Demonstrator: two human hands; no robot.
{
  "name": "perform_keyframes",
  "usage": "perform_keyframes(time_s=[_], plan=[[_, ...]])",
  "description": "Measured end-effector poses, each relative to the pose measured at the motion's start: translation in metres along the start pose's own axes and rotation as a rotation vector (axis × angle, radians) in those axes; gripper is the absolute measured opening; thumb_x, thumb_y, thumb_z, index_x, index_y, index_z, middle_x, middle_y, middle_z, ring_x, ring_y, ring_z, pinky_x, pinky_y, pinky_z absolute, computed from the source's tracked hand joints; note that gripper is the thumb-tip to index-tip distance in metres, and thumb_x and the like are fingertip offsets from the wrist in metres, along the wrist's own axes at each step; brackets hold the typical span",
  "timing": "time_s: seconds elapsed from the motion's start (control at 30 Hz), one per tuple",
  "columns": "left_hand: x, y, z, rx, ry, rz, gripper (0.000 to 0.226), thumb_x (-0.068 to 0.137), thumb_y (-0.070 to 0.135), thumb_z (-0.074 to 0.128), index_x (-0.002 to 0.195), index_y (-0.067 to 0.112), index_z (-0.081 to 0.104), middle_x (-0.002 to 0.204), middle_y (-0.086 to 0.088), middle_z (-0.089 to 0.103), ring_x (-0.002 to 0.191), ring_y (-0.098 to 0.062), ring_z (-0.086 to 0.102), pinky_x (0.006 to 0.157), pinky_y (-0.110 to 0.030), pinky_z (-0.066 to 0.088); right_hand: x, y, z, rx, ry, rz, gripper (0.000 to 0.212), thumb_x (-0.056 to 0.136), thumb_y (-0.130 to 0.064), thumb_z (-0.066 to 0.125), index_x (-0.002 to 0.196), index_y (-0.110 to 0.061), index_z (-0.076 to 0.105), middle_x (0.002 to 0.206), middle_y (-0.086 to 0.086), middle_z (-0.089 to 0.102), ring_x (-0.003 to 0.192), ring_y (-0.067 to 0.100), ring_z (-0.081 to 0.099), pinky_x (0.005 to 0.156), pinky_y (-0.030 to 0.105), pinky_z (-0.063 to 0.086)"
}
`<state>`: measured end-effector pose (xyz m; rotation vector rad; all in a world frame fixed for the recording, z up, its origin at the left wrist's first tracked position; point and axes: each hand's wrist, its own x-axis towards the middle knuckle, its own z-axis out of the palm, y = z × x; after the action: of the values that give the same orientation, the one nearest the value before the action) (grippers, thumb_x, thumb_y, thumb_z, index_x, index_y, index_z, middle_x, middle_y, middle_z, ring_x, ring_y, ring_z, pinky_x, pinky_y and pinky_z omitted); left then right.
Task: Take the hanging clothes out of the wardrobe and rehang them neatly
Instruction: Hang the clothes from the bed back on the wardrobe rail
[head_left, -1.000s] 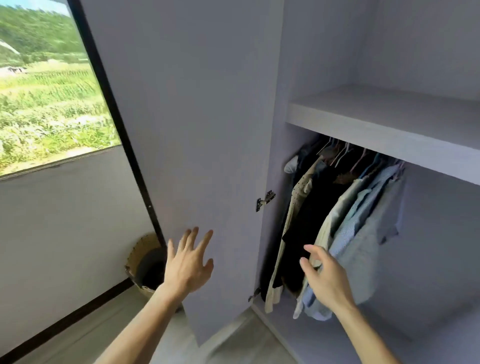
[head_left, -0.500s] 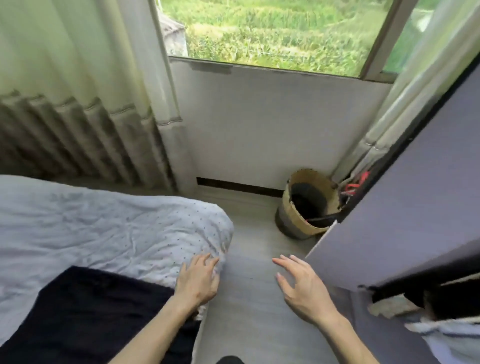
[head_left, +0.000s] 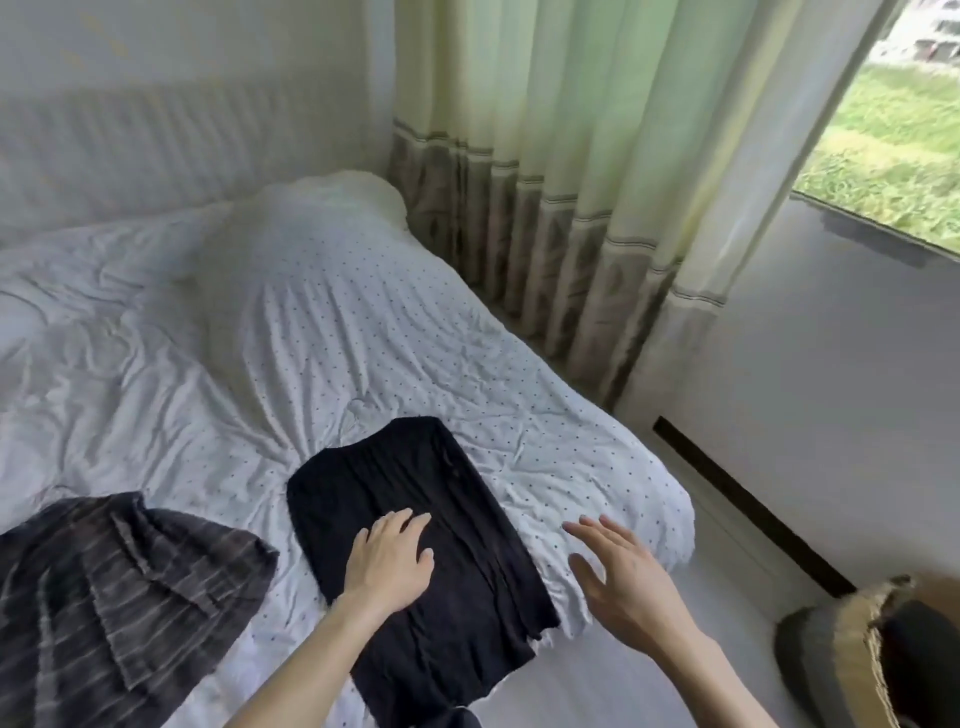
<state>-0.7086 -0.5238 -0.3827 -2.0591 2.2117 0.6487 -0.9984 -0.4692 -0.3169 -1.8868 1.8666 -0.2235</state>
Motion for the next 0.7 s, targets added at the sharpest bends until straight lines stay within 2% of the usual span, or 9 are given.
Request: perform_keyframes(time_s=[0.17, 0.33, 0.47, 0.7], plan=[[-0.034, -0.024, 0.008, -0.078, 0.032, -0.181, 0.057, 0.101, 0.043, 0.039, 0.156, 0.03, 0.026, 0.162, 0.004, 0.026, 0.15, -0.015, 0.021, 0.12, -0.04, 0.023, 0.019, -0.017, 0.002, -0.031, -0.066, -0.148, 0.043, 0.104, -0.045, 0.037, 0.147, -0.044, 0.037, 0.156, -0.023, 0.032, 0.15, 0.002, 0.013, 0.117, 0.021, 0.018], [-0.065, -0.036, 0.028, -0.079, 0.0, -0.321, 0.057, 0.101, 0.042, 0.039, 0.155, 0.03, 0.027, 0.16, 0.005, 0.028, 0.148, -0.015, 0.026, 0.119, -0.041, 0.026, 0.023, -0.02, 0.022, -0.014, -0.186, -0.235, 0.044, 0.104, -0.042, 0.037, 0.148, -0.043, 0.035, 0.156, -0.022, 0.031, 0.15, 0.002, 0.011, 0.118, 0.023, 0.021], [-0.079, -0.046, 0.045, -0.082, -0.041, -0.374, 0.057, 0.099, 0.042, 0.041, 0.154, 0.029, 0.031, 0.158, 0.004, 0.033, 0.145, -0.018, 0.032, 0.116, -0.041, 0.032, 0.021, -0.017, 0.043, -0.038, -0.27, -0.265, 0.045, 0.104, -0.043, 0.035, 0.149, -0.042, 0.034, 0.158, -0.019, 0.03, 0.151, 0.004, 0.01, 0.118, 0.026, 0.024], [-0.071, -0.061, 0.07, -0.121, -0.147, -0.425, 0.058, 0.098, 0.04, 0.041, 0.154, 0.029, 0.029, 0.159, 0.005, 0.031, 0.146, -0.018, 0.029, 0.117, -0.045, 0.029, 0.039, -0.014, 0.076, -0.128, -0.411, -0.271, 0.046, 0.105, -0.04, 0.034, 0.151, -0.036, 0.033, 0.156, -0.017, 0.035, 0.152, 0.011, 0.013, 0.116, 0.027, 0.024]])
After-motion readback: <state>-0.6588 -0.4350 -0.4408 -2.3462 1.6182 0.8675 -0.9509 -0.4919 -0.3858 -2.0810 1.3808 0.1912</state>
